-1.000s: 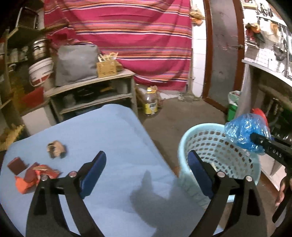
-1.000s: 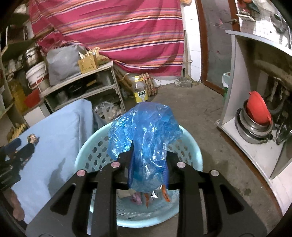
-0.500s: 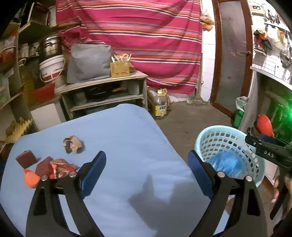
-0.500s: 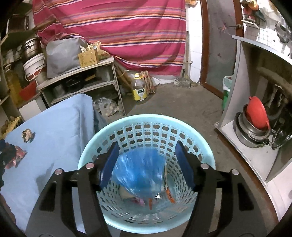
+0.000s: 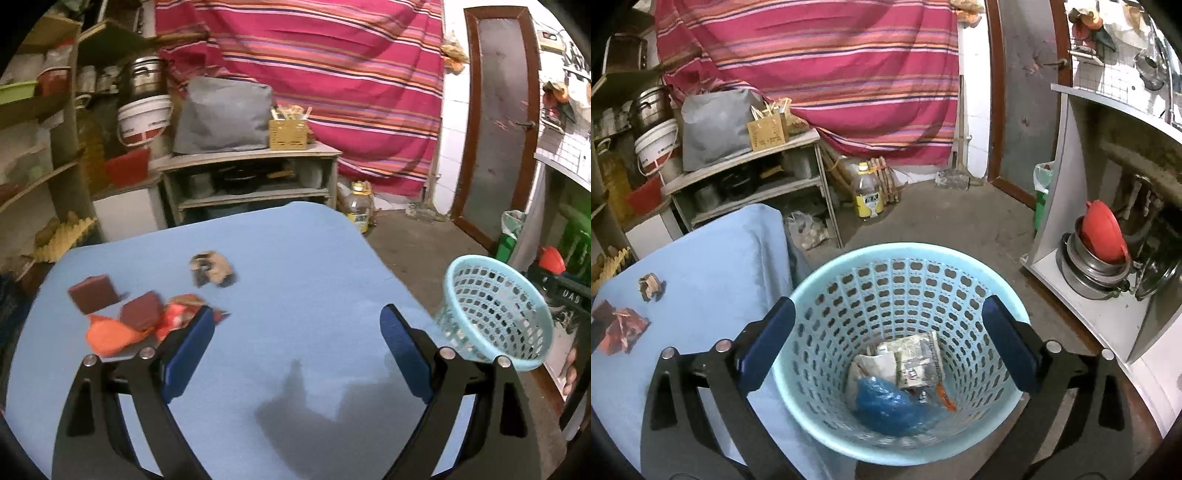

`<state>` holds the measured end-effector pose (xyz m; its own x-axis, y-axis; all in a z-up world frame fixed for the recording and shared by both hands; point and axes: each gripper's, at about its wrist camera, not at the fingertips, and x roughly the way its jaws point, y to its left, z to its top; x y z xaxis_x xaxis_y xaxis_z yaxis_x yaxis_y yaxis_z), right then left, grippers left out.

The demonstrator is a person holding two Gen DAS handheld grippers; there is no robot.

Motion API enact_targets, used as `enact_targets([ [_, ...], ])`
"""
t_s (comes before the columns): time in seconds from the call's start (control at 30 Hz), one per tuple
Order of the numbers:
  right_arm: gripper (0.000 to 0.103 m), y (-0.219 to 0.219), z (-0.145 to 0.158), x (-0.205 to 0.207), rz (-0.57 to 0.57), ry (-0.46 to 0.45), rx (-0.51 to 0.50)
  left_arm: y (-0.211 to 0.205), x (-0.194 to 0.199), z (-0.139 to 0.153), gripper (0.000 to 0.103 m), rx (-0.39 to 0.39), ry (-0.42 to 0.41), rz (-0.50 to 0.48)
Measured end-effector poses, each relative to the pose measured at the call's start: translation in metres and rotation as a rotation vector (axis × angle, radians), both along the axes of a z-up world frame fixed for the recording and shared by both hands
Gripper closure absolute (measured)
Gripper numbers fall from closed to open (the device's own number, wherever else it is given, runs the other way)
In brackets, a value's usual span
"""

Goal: Collect trash
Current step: 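Move both open tools back over the table toward the orange bag and red wrapper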

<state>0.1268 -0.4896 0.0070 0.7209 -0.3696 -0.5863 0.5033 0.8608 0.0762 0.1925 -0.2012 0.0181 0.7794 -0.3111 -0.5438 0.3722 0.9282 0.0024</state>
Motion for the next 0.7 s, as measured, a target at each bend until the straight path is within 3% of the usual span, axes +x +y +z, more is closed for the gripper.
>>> enact_targets([
  [0.17,0.004,0.024,0.001,0.003,-0.009,-0.015,-0.016,0.042,-0.01,-0.002,0.014,0.014,0.023,0.045],
  [0.33,0.004,0.053,0.007,0.012,0.034,-0.046,-0.017,0.084,-0.014,0.004,0.014,0.078,-0.03,0.102],
  [0.5,0.004,0.084,0.017,0.025,0.111,-0.1,0.018,0.116,-0.007,0.005,0.014,0.078,-0.046,0.127],
  [0.63,0.004,0.112,0.029,0.039,0.171,-0.141,0.036,0.136,-0.001,0.008,0.014,0.091,-0.104,0.139],
  [0.7,0.004,0.123,0.032,0.047,0.205,-0.161,0.071,0.144,0.003,0.007,0.004,0.083,-0.111,0.138],
])
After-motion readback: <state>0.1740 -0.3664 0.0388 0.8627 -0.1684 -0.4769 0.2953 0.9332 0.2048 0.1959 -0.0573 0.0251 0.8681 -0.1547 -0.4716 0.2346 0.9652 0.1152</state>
